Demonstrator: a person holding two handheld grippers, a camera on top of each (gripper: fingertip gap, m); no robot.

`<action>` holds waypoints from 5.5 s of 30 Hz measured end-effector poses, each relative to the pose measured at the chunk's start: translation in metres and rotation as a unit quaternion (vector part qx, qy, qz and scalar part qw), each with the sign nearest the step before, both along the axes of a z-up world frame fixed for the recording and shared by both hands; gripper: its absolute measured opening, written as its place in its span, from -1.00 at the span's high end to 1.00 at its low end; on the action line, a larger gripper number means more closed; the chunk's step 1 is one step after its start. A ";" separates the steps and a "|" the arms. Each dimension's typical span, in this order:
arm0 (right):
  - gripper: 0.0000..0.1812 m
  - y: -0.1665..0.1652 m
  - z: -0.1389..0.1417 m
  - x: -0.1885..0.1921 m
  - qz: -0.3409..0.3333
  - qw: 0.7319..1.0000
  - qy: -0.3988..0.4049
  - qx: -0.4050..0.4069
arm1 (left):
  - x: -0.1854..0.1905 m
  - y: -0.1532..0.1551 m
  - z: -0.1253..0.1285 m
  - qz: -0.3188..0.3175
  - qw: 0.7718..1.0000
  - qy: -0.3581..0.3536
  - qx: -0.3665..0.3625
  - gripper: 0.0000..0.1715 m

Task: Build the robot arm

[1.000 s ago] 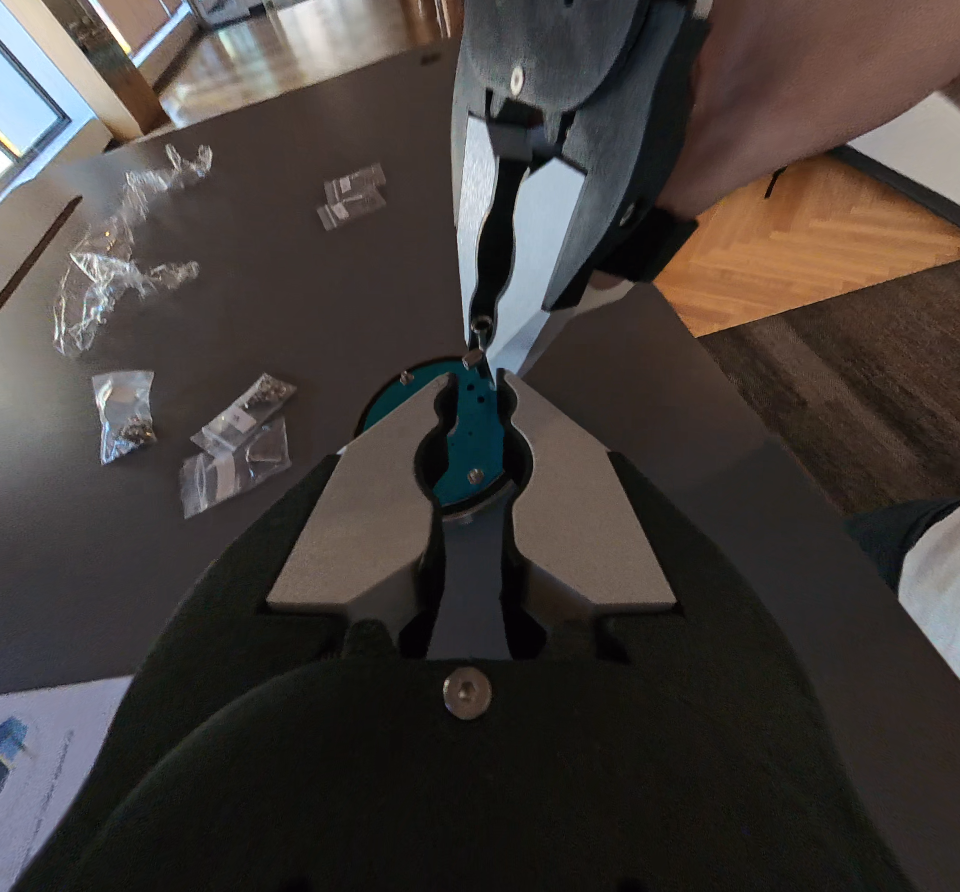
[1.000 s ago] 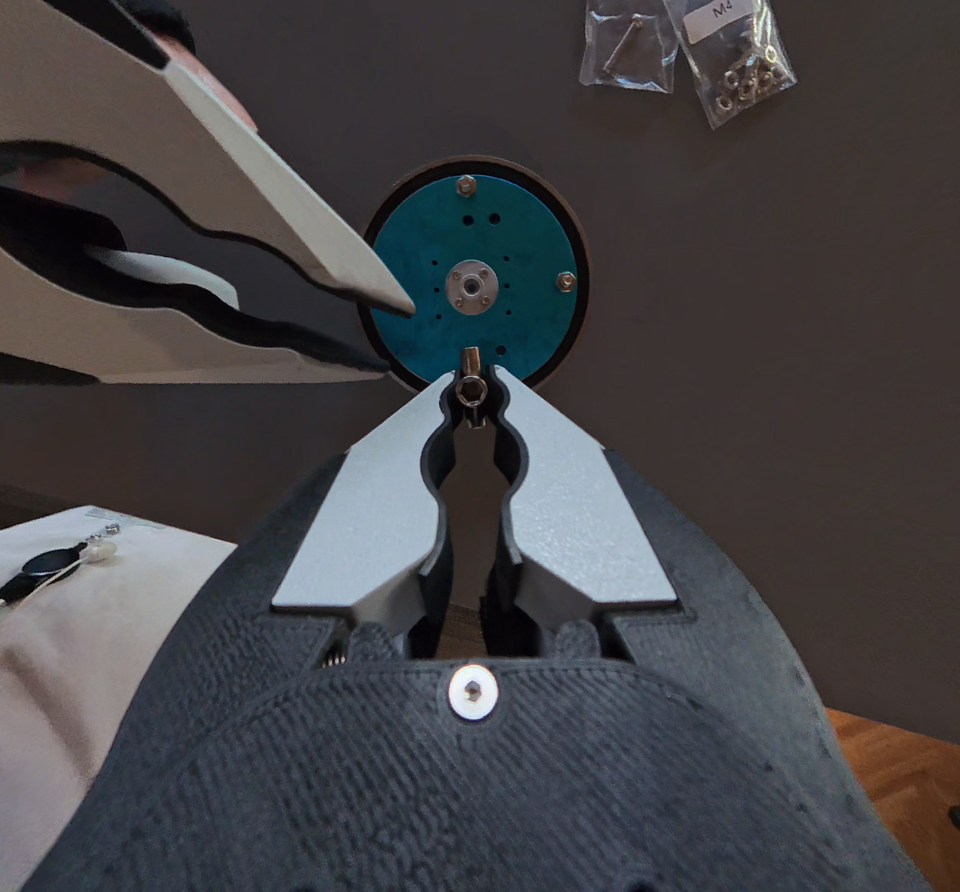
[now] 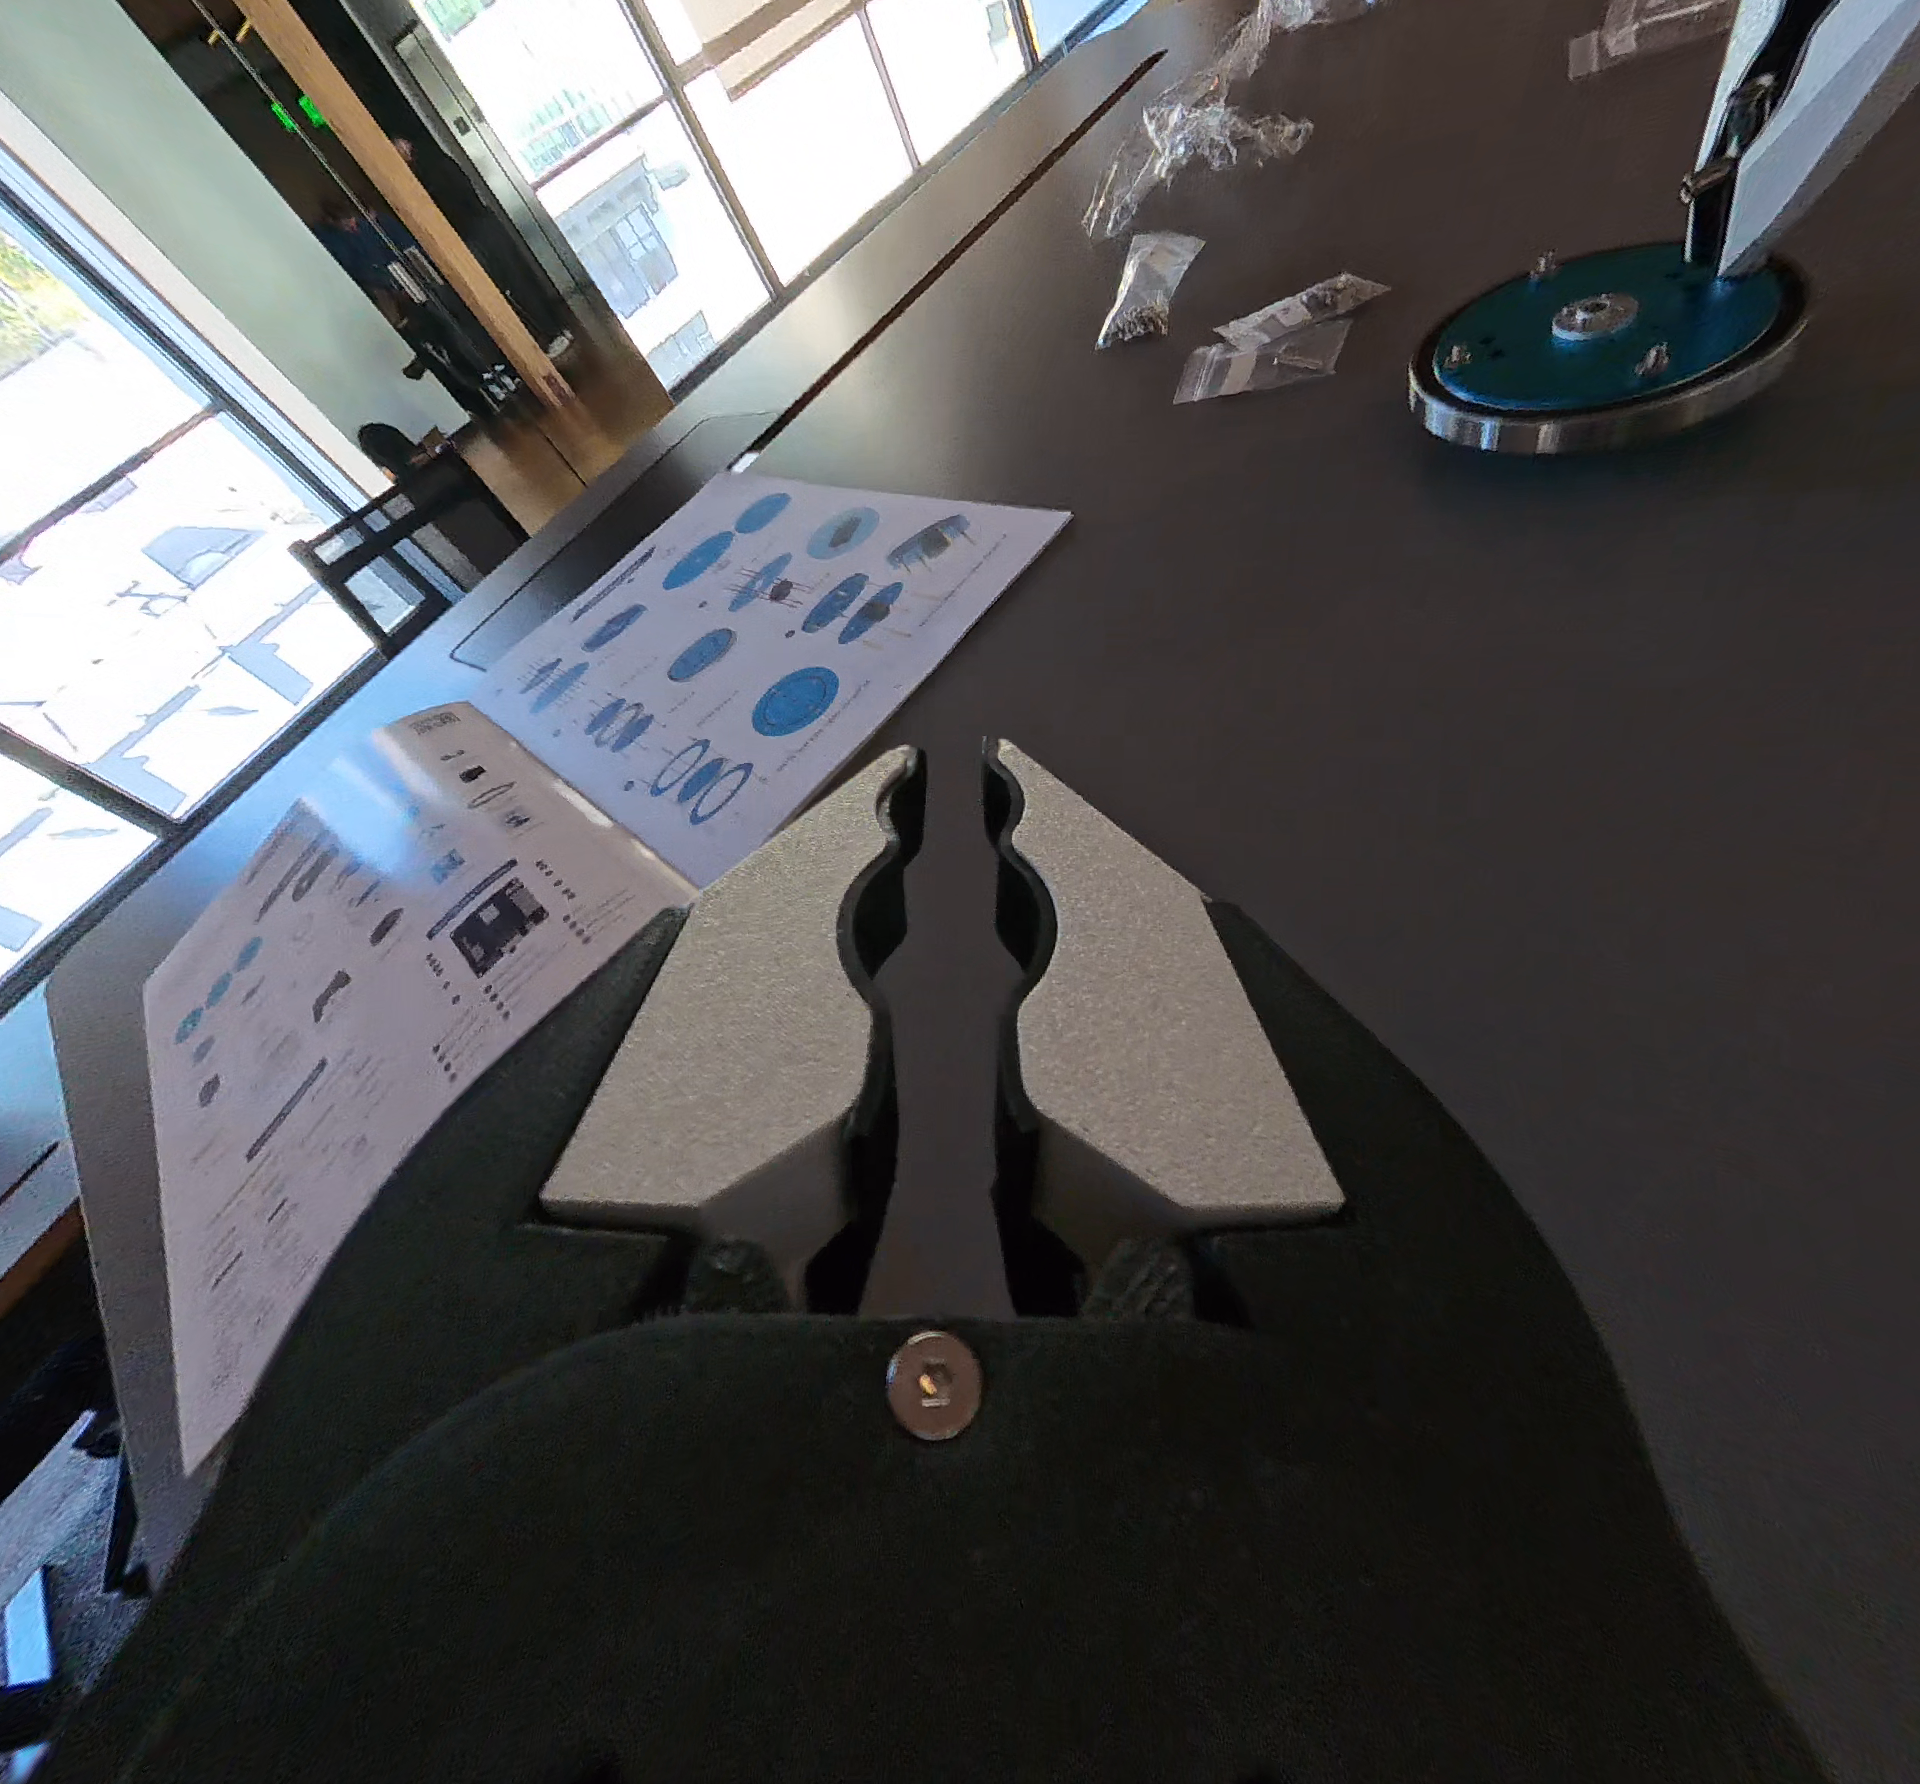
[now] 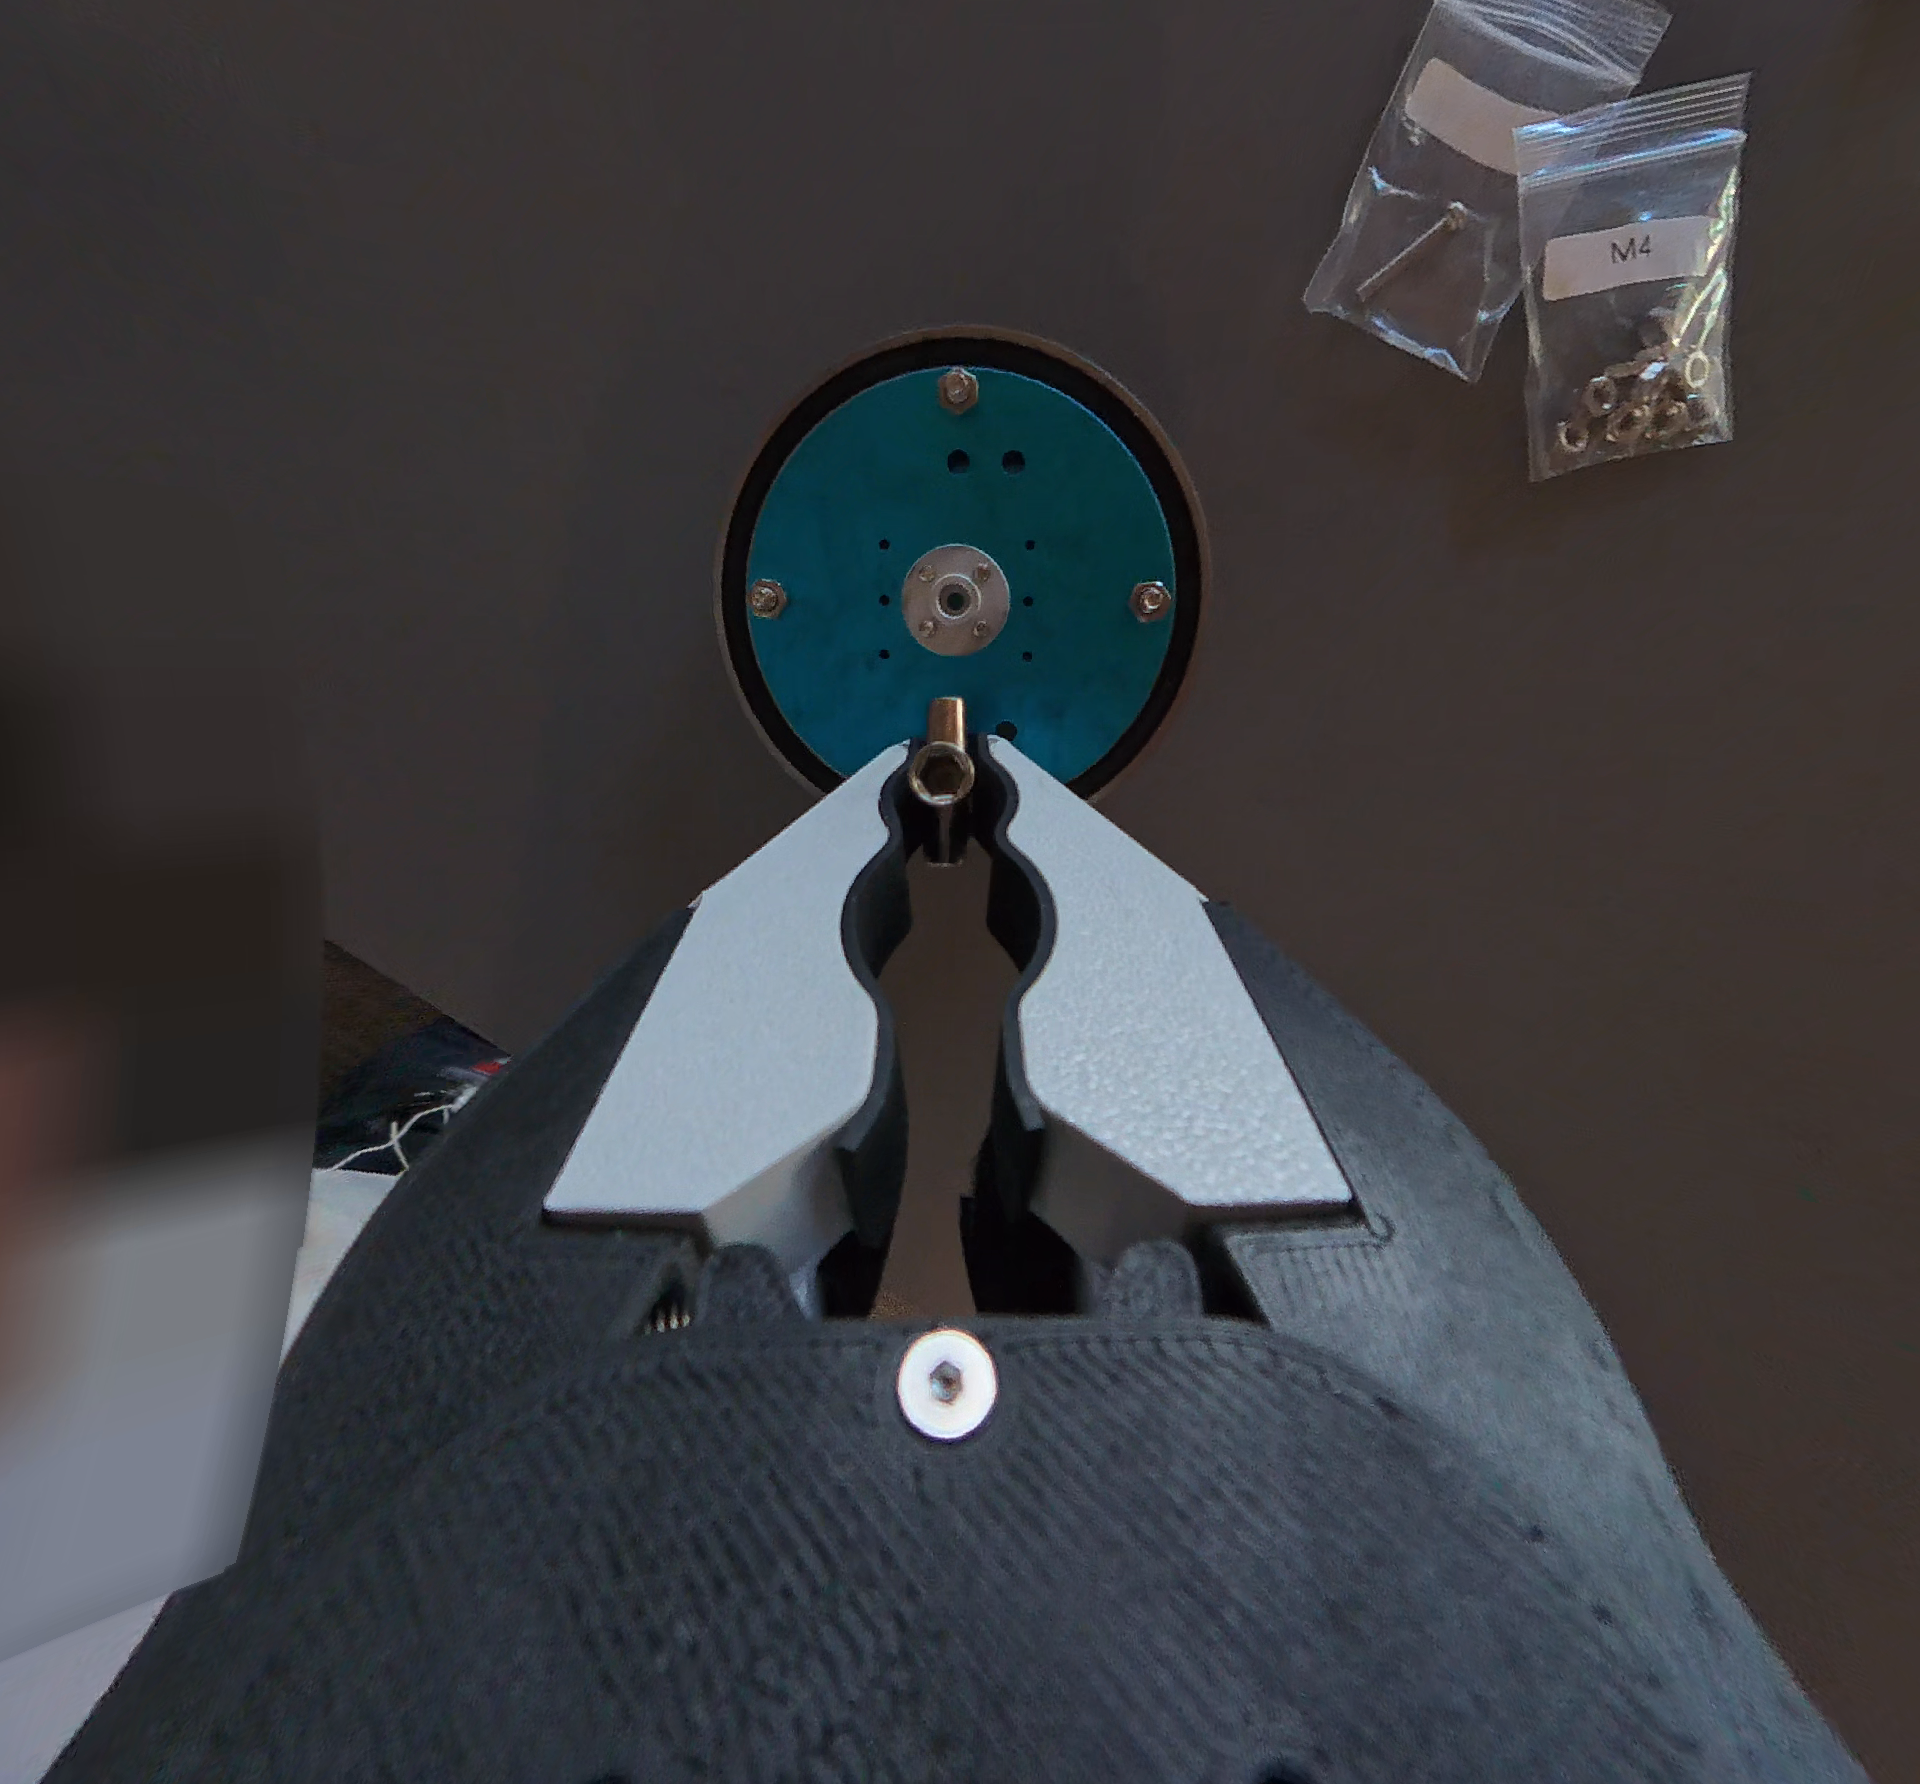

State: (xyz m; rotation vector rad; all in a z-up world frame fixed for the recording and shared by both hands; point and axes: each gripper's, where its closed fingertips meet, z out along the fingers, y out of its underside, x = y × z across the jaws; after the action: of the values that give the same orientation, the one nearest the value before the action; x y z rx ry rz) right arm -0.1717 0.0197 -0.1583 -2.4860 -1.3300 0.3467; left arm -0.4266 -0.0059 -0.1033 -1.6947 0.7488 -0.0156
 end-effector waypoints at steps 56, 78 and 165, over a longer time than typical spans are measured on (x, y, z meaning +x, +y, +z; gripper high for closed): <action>0.92 0.000 0.004 -0.006 0.054 0.952 0.251 0.163 | -0.052 0.015 -0.028 0.105 0.988 0.101 -0.047 0.89; 0.91 0.002 0.003 -0.005 0.093 0.952 0.264 0.122 | 0.223 0.002 -0.003 -0.199 0.978 0.009 -0.056 0.87; 0.63 -0.009 0.041 -0.001 0.672 0.588 -0.123 0.433 | 0.275 0.009 -0.018 -0.577 0.801 -0.017 -0.162 0.91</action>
State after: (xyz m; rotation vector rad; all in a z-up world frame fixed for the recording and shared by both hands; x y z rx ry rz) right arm -0.1725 0.0103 -0.1171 -0.3862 -2.4244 -0.3542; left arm -0.1518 0.0034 -0.1217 -1.2763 1.7212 -1.0718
